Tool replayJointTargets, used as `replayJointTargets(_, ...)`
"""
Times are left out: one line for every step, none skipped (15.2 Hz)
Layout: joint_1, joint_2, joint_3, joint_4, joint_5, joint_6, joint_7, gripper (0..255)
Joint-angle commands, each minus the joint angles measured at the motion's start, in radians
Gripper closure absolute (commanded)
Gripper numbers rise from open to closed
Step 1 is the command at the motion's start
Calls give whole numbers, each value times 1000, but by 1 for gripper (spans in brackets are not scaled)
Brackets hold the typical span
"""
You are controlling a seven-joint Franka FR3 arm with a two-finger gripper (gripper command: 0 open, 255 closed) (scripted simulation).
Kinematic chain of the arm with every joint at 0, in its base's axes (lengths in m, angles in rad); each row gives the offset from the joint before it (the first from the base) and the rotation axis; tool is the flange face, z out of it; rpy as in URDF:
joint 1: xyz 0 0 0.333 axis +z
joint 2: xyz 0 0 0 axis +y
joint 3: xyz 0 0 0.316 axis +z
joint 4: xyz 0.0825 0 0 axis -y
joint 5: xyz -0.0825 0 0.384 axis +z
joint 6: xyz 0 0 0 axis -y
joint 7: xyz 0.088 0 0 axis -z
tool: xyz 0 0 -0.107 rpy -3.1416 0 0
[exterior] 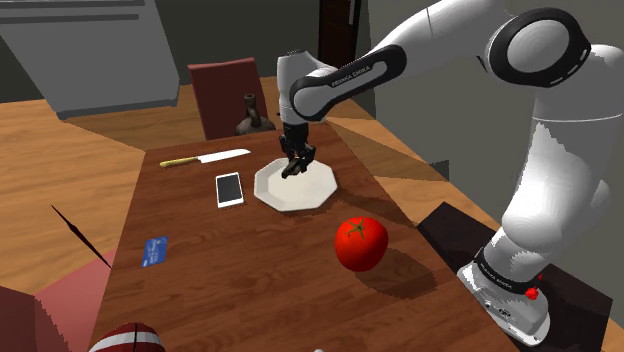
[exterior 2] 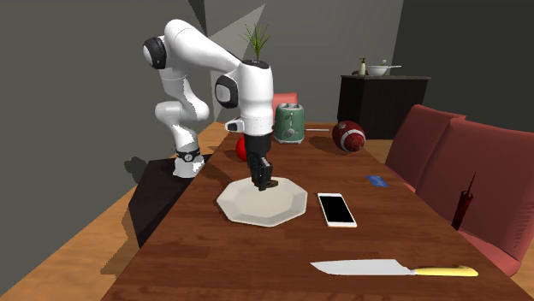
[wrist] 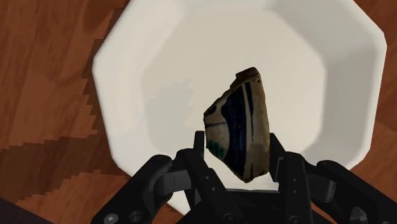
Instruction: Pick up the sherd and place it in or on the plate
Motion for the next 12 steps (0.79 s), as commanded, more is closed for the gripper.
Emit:
replayJointTargets(2,14,-5,-10,-9,22,4,255)
replayJointTargets(4,20,-7,-15,-13,33,6,255)
replayJointTargets(6,27,-9,-20,-18,43,9,255)
replayJointTargets(7,33,-12,-25,-22,54,11,255)
replayJointTargets(9,40,-14,-30,-27,65,14,255)
replayJointTargets(11,48,-17,-34,-32,75,16,255)
replayJointTargets(13,55,-20,-38,-37,86,19,255)
replayJointTargets(14,57,-21,-40,-38,90,20,255)
replayJointTargets(14,57,-21,-40,-39,90,20,255)
replayJointTargets(14,57,-21,-40,-39,89,20,255)
replayJointTargets(14,58,-21,-40,-39,89,20,255)
replayJointTargets(14,58,-21,-40,-39,89,20,255)
